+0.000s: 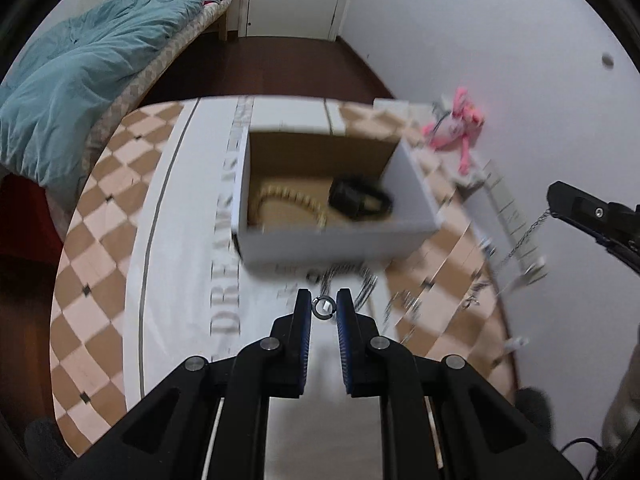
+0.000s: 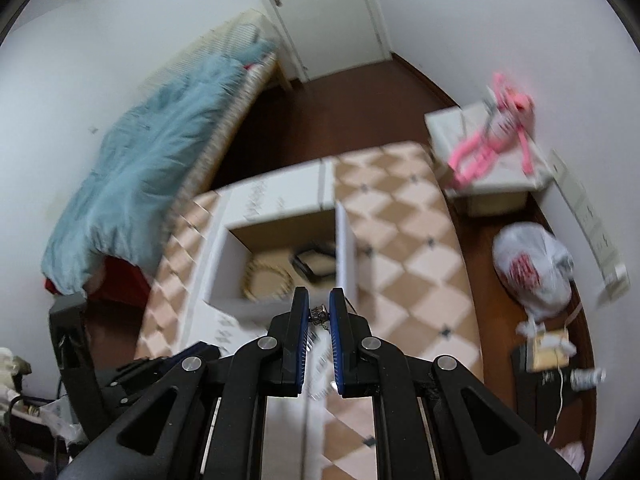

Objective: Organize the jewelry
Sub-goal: 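Carry the necklace and black ring into the box and open both tools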

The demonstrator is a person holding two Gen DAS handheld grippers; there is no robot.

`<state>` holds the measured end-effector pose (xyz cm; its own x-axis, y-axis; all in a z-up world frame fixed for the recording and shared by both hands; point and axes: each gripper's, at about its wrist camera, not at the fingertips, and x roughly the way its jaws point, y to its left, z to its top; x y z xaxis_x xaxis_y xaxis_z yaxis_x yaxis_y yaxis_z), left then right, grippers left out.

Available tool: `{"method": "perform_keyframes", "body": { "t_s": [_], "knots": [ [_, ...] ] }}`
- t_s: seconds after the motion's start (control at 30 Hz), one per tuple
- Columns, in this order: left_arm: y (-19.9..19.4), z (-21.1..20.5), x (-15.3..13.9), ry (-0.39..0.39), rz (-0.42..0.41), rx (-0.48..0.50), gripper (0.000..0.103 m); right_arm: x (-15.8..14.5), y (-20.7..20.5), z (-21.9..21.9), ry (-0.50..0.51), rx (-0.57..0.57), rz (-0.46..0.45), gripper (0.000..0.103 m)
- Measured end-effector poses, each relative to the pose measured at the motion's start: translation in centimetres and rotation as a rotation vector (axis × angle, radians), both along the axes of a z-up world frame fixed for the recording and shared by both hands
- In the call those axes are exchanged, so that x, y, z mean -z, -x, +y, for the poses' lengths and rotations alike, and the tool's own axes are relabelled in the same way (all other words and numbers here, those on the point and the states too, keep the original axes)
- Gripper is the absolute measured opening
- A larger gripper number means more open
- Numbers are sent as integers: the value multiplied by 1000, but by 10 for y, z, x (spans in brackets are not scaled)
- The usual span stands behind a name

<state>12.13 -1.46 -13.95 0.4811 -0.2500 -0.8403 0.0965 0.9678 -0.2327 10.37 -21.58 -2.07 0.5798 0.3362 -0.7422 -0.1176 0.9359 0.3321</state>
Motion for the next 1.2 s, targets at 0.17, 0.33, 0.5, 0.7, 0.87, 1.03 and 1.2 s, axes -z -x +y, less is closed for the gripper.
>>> {"method": "perform_keyframes", "body": {
  "t_s": [0.17, 0.33, 0.5, 0.7, 0.87, 1.03, 1.2],
  "knots": [
    [-33, 10, -28, 26, -38, 0, 10, -32, -34, 24, 32, -59, -43, 11],
    [-74, 21, -28, 7, -31, -11, 10, -34, -77, 51, 94, -87, -33, 11],
    [-113, 28, -5, 7, 35, -15, 10, -11, -121, 70, 158, -99, 19, 11],
    [-143, 31, 22, 50, 129, -6, 10, 33, -162, 77, 199, -112, 123, 11],
    [-158, 27, 32, 41, 187, -24, 11, 63, -179, 79, 215, -126, 215, 11],
    [-162, 26, 25, 0, 175, -41, 26, 77, -182, 75, 216, -132, 264, 13],
    [-161, 30, 8, -41, 121, -88, 68, 71, -174, 71, 218, -129, 250, 38]
  ]
}}
